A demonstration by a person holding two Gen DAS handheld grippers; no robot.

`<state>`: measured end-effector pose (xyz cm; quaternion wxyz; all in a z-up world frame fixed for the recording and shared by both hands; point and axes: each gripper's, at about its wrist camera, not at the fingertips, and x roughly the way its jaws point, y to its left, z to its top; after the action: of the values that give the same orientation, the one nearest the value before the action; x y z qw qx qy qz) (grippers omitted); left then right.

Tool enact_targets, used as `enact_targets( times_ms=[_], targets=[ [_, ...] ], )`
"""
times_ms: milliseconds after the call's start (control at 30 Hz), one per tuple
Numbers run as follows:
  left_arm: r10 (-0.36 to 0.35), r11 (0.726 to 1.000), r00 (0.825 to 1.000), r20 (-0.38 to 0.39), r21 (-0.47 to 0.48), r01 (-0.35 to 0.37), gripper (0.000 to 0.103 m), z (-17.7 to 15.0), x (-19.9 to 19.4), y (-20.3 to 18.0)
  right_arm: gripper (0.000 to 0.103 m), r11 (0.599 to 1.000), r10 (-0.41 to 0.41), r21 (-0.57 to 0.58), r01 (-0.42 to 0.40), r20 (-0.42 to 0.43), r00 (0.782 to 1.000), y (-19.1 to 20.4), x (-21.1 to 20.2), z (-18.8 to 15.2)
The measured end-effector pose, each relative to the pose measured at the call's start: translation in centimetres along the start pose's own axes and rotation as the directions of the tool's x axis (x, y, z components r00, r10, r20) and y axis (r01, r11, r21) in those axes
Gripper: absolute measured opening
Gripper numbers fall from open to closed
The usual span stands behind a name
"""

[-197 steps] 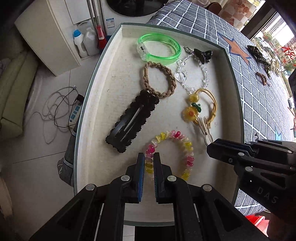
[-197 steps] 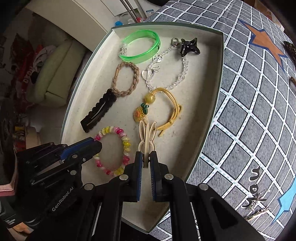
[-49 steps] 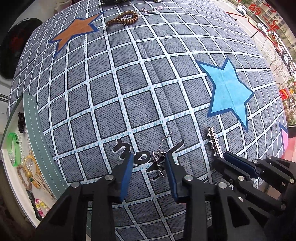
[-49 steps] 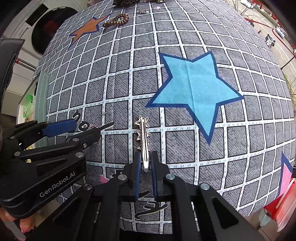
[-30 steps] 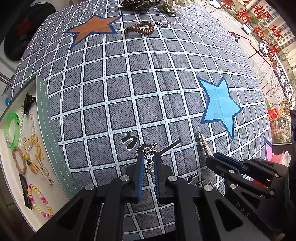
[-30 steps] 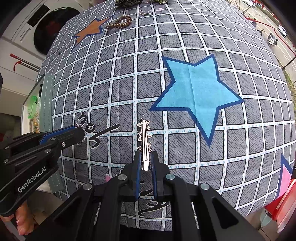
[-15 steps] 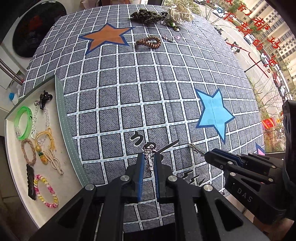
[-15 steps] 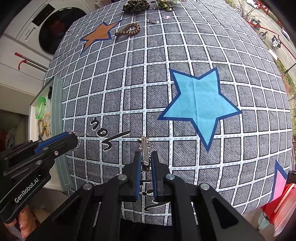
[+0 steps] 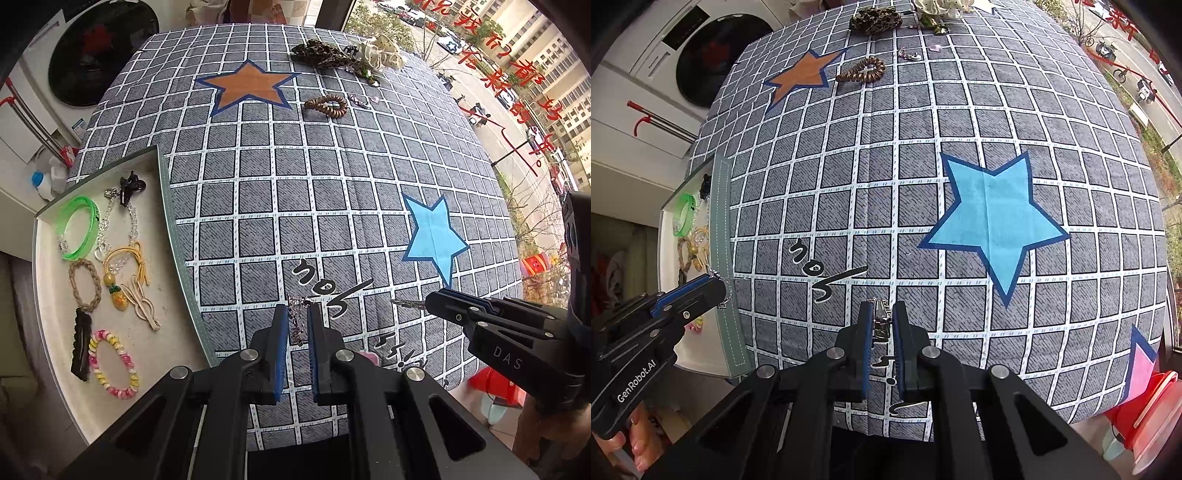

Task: Organize jewelry
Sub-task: 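Carry the silver pin and rhinestone clip over the white tray with both tools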

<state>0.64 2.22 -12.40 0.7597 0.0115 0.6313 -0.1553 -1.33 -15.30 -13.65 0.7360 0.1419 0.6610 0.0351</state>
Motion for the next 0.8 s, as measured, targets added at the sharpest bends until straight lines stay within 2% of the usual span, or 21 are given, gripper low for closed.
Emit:
enact_targets(
  times_ms=[267,500,800],
  targets=[
    [0.019,0.998,0.999,0.044,-0.064,-0.017,0.017,-0.5,-2.3,2.8,0.011,0.996,0.029,-0.087,-0.027,0.029,0.999,3.0,-1.9,1.5],
    [0.047,0.989,0.996,0.071,-0.14,-0.036,0.017,-2.0,-3.9,6.0,0.011,0.978,0.073,-0.197,-0.064,0.038,0.997,7.7,-2.9,2.7],
    [0.11,0.955,0.991,0.074,-0.285,-0.085,0.017,-6.1,-5.5,12.0,0.011,0.931,0.131,-0.342,-0.124,-0.004,0.991,14.5,-2.3,2.3]
  ],
)
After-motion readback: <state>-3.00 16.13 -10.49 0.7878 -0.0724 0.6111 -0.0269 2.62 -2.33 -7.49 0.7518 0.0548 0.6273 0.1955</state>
